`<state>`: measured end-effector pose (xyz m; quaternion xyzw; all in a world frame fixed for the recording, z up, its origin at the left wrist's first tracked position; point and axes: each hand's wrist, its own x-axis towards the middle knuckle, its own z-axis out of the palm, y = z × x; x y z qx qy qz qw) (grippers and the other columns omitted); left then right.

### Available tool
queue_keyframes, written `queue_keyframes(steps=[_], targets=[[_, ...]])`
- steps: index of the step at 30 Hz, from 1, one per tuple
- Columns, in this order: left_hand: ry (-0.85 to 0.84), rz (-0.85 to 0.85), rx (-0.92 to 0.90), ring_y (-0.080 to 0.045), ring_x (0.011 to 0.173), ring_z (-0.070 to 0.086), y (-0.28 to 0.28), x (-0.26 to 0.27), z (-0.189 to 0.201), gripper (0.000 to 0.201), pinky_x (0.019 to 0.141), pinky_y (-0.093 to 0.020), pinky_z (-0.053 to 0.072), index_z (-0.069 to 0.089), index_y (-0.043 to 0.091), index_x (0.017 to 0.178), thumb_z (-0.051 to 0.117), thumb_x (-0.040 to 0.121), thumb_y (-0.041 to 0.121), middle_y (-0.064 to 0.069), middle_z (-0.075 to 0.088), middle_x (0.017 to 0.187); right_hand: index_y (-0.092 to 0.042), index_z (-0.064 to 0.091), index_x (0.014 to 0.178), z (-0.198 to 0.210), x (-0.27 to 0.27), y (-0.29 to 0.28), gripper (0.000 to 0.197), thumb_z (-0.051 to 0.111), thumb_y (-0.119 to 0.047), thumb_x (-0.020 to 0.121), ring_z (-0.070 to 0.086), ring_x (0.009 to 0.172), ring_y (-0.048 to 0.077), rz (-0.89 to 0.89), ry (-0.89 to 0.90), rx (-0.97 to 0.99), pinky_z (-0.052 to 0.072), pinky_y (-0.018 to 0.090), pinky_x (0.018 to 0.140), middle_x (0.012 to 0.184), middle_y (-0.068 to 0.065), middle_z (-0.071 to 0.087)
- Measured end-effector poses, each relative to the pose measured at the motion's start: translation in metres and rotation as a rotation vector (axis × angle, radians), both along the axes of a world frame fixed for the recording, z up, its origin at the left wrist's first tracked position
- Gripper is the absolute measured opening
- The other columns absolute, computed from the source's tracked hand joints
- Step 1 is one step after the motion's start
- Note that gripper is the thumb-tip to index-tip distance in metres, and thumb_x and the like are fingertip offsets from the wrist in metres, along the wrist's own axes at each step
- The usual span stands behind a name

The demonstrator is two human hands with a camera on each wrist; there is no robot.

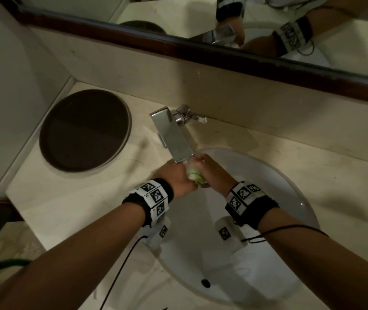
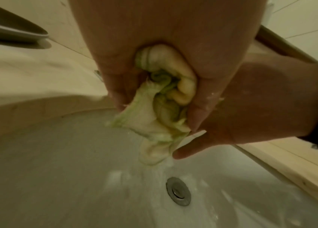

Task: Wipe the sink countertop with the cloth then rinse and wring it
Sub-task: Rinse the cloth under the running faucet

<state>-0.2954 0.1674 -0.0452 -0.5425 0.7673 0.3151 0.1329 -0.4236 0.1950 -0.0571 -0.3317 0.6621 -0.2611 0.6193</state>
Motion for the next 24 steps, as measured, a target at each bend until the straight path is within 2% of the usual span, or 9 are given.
queue_keyframes(steps=[3,6,9,12,16,18,20,22,24], targets=[[0.112,-0.03,-0.075,-0.021,0.113,0.055,0.004,-0.001,-0.002,0.054,0.086,-0.022,0.042,0.053,0.03,0.124,0.068,0.073,0.037,0.002,0.061,0.119,-0.024,0.055,0.104,0.0,0.007,-0.005,0.012,0.059,-0.024,0.093,0.055,0.076,0.003,-0.14,0.033,-0.041,0.047,0.025,0.071,0.094,-0.004,0.059],[0.213,0.06,0.009,-0.014,0.102,0.052,0.01,-0.005,-0.001,0.065,0.082,-0.018,0.037,0.047,0.025,0.128,0.077,0.07,0.029,0.004,0.056,0.11,-0.012,0.058,0.106,0.001,0.003,-0.005,0.025,0.054,0.002,0.086,0.057,0.076,0.01,-0.253,-0.061,-0.077,0.048,0.025,0.068,0.092,0.002,0.06],[0.306,0.183,0.154,-0.016,0.1,0.058,0.009,-0.008,-0.007,0.062,0.089,-0.026,0.047,0.051,0.024,0.117,0.084,0.064,0.025,0.002,0.06,0.108,-0.006,0.057,0.11,0.005,0.001,-0.005,0.03,0.046,0.008,0.086,0.058,0.077,0.019,-0.305,-0.166,-0.082,0.048,0.029,0.069,0.092,0.009,0.059],[0.35,0.195,0.288,-0.007,0.087,0.057,0.007,-0.004,-0.007,0.051,0.073,-0.006,0.042,0.056,0.022,0.111,0.084,0.069,0.015,0.008,0.06,0.096,-0.009,0.053,0.105,0.006,0.0,-0.007,0.03,0.043,0.01,0.084,0.055,0.075,0.018,-0.284,-0.189,-0.067,0.045,0.025,0.062,0.087,0.005,0.056],[0.241,0.045,0.174,-0.012,0.096,0.052,0.005,-0.003,-0.004,0.044,0.069,-0.005,0.034,0.052,0.027,0.113,0.075,0.078,0.016,0.01,0.051,0.096,-0.012,0.055,0.091,0.006,-0.001,-0.005,0.026,0.046,0.009,0.08,0.049,0.077,0.017,-0.161,-0.107,-0.069,0.039,0.027,0.063,0.082,0.002,0.053],[0.16,0.008,0.026,-0.012,0.097,0.053,0.006,-0.003,-0.002,0.039,0.071,-0.013,0.034,0.053,0.029,0.115,0.07,0.08,0.022,0.011,0.049,0.096,-0.013,0.056,0.089,0.006,0.002,-0.004,0.024,0.047,0.007,0.078,0.049,0.079,0.019,-0.178,-0.106,-0.062,0.039,0.027,0.066,0.083,0.004,0.053],[0.137,-0.003,-0.076,-0.018,0.106,0.057,0.007,-0.001,-0.005,0.046,0.082,-0.022,0.043,0.052,0.033,0.12,0.07,0.078,0.025,0.007,0.059,0.107,-0.012,0.057,0.094,0.003,0.002,-0.005,0.017,0.051,-0.007,0.079,0.053,0.084,0.022,-0.209,-0.109,-0.02,0.042,0.028,0.069,0.087,0.006,0.056],[0.114,-0.039,-0.121,-0.023,0.113,0.057,0.007,0.0,-0.007,0.059,0.094,-0.029,0.045,0.046,0.034,0.128,0.069,0.074,0.024,0.001,0.062,0.12,-0.016,0.061,0.093,0.003,-0.001,-0.008,0.013,0.051,-0.021,0.088,0.056,0.092,0.025,-0.27,-0.157,0.09,0.046,0.034,0.078,0.093,0.005,0.06],[0.07,-0.097,-0.164,-0.027,0.114,0.056,0.007,0.001,-0.009,0.063,0.097,-0.032,0.041,0.041,0.03,0.135,0.066,0.078,0.021,-0.004,0.061,0.124,-0.017,0.063,0.095,0.003,-0.008,-0.011,0.02,0.048,-0.03,0.09,0.058,0.095,0.027,-0.35,-0.178,0.197,0.051,0.04,0.078,0.098,0.007,0.062]])
